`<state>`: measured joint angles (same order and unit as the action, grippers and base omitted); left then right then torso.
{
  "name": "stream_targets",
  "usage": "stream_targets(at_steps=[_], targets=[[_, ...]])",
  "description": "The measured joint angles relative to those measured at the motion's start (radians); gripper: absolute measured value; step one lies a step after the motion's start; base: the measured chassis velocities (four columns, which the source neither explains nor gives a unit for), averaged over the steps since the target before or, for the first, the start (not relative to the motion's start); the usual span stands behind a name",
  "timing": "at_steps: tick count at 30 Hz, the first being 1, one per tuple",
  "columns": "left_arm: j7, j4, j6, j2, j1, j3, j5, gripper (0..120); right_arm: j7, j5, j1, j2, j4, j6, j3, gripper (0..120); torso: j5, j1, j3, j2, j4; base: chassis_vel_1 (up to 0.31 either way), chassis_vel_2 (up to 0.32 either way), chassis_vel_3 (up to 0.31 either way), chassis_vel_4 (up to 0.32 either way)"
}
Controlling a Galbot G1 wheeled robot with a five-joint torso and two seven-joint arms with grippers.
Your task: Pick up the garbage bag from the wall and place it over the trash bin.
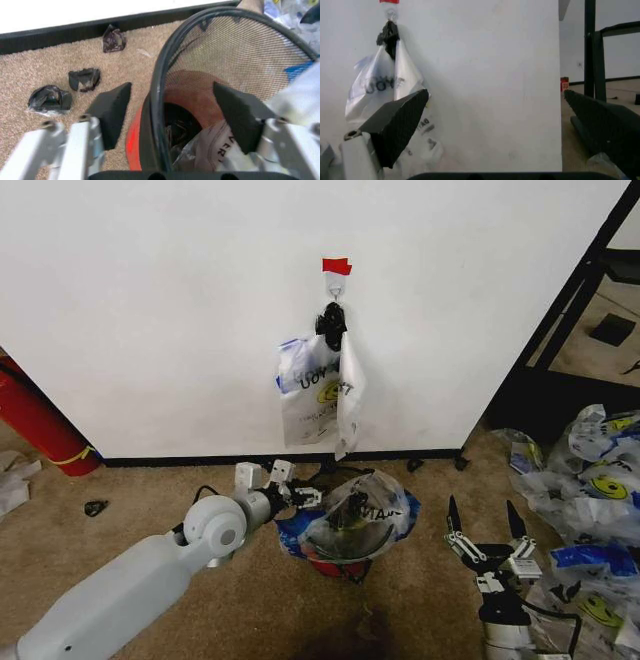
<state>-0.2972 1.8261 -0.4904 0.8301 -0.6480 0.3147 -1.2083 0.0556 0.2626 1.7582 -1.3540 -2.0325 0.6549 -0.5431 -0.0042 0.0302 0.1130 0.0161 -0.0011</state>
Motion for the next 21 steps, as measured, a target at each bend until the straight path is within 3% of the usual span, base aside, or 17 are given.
stream_targets(at_steps=[14,17,21], targets=[[-0.038,-0.01,-0.004,0.012,0.008,0.013,-0.029,11,0.016,0.007,0.002,-0.005,-0.014,-0.019,0.003,100,0.0001,0.0,0.0,0.0,0.0002,0.0,0.0,0.0,0.0],[-0.056,-0.013,-0.002,0.017,0.008,0.009,-0.035,4,0.018,0.004,0.001,-0.006,-0.014,-0.021,0.005,100,0.0001,0.0,0.0,0.0,0.0001,0.0,0.0,0.0,0.0],[-0.107,0.008,0.006,0.023,-0.012,-0.031,-0.067,3,0.026,0.003,0.0,-0.006,-0.015,-0.026,0.006,100,0.0001,0.0,0.0,0.0,0.0,0.0,0.0,0.0,0.0]])
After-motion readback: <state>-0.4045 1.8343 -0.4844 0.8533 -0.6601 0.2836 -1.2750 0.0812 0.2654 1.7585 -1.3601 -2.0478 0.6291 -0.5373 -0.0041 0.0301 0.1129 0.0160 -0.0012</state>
